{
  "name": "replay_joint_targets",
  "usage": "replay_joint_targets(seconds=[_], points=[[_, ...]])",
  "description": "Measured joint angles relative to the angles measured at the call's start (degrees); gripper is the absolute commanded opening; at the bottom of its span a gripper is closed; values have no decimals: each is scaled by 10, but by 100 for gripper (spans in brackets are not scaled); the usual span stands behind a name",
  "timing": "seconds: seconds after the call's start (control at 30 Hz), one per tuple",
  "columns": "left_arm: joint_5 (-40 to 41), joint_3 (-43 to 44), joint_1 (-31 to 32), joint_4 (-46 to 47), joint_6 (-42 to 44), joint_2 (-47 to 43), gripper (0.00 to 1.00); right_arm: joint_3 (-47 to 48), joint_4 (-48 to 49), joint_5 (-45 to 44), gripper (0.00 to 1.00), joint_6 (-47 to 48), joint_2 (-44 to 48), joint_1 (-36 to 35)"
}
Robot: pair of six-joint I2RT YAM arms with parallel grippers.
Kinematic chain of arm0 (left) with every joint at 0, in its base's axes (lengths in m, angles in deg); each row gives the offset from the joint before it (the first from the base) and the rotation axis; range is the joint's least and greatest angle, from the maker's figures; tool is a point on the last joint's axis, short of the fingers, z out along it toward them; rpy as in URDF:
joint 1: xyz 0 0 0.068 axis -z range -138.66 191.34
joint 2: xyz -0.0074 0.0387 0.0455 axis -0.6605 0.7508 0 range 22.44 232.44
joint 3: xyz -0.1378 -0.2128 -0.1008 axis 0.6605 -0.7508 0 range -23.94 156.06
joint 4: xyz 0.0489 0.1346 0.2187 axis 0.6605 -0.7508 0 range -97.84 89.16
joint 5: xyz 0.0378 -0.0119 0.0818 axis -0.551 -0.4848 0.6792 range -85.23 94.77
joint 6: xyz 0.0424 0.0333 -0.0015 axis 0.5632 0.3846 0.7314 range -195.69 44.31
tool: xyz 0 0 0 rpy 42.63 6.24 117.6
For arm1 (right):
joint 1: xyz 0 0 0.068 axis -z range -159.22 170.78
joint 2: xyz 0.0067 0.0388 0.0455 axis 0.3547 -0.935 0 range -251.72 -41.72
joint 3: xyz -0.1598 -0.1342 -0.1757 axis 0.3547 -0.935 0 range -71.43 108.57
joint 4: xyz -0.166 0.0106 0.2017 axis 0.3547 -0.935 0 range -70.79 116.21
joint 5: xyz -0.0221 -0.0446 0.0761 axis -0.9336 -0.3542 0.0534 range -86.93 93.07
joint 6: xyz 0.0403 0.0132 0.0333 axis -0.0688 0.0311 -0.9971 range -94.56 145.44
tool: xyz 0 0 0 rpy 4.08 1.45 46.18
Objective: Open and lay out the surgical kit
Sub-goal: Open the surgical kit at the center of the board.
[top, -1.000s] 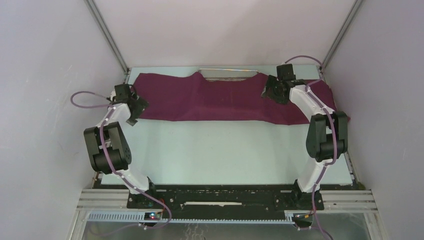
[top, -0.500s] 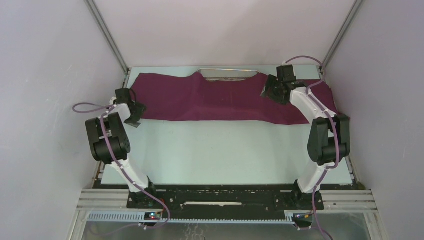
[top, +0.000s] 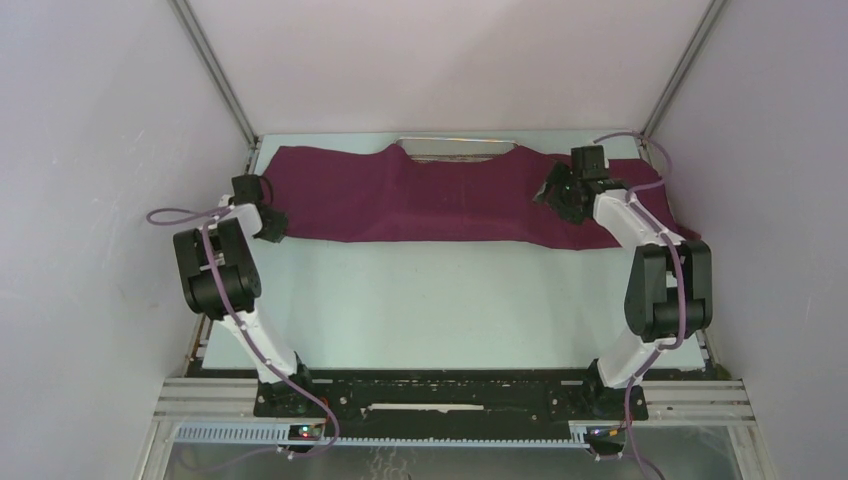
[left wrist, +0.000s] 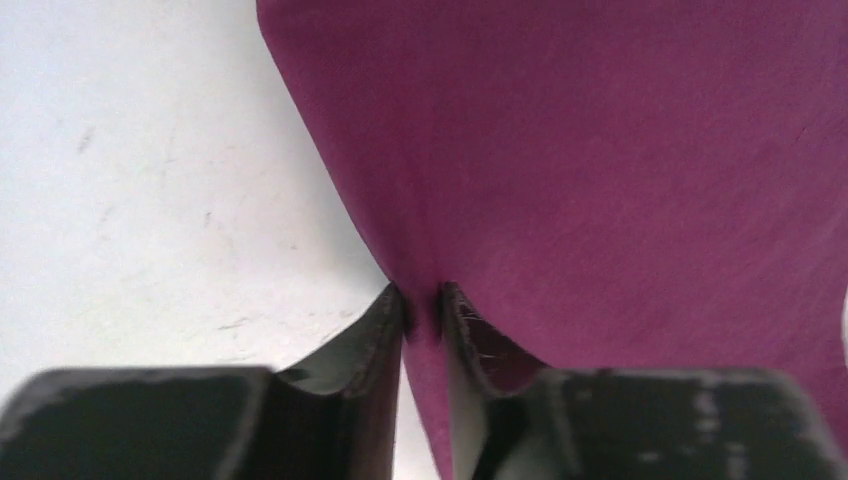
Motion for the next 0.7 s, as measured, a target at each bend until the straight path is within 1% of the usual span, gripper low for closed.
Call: replay_joint_targets(seconds=[0.03,0.13,0.17,0.43,0.7], points=[[-2,3,0,2,-2,5,16,-10,6,7,81,-6,3,8],[-10,12,0,9,-8,17,2,-49,24,29,81,-27,17,42],[-13,13,-1,11,-10,19,1,-57,26,34,82,-32,20,50],[-36,19,-10,15,-11,26,0,-132,79,73,85,-85,37,128],[-49,19,-18,14,-11,26,0,-187,124,78,83,-136,44,210]])
